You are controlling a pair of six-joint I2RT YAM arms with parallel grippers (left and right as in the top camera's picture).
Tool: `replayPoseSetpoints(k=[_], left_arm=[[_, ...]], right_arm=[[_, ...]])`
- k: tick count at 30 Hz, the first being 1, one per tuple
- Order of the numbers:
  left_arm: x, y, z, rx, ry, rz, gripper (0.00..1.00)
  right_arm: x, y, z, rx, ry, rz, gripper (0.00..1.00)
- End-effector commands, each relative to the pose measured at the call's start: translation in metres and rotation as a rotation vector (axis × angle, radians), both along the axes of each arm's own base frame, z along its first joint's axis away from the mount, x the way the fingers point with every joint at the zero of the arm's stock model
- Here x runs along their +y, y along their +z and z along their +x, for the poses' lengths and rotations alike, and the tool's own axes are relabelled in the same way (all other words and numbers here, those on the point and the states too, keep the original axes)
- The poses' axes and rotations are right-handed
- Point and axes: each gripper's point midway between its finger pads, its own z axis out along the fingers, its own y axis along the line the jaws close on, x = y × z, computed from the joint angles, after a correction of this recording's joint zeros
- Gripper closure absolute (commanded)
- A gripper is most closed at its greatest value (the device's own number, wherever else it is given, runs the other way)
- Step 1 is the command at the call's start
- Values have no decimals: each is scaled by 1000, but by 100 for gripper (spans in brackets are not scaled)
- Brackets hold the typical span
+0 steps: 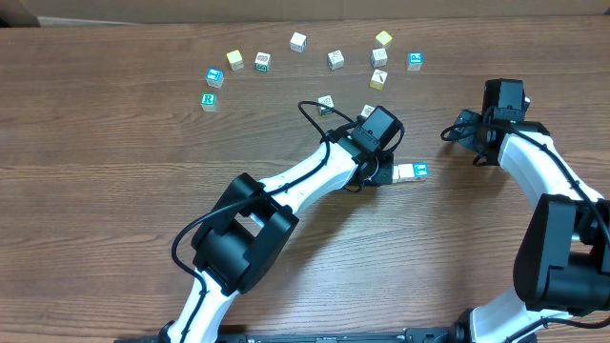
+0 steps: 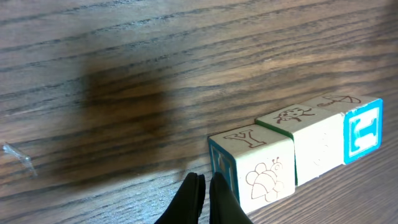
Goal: Form a horizontal line
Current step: 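Lift the left gripper and retract it leftward away from the row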
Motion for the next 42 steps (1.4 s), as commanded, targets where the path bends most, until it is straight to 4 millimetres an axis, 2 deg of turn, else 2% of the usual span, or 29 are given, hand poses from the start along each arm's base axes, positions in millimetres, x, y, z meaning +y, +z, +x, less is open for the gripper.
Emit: replayPoseSetpoints(k=[1,16,23,27,35,42], left_arm=[[-12,23,-1,-4,-13,-64,96],[-11,22,0,-8,-11,-57,96],[7,16,8,-54,35,37,96],[24,12,14,-81,70,116,95],[53,9,27,-121,129,223,89],[69,8,35,-107,157,240,84]], right_arm=[[-2,6,5,-18,-3,-8,0],[-2,6,5,-18,-3,-8,0],[-2,6,5,-18,-3,-8,0],[-2,6,5,-18,-3,-8,0],[-2,6,5,-18,-3,-8,0],[-2,6,5,-18,-3,-8,0]])
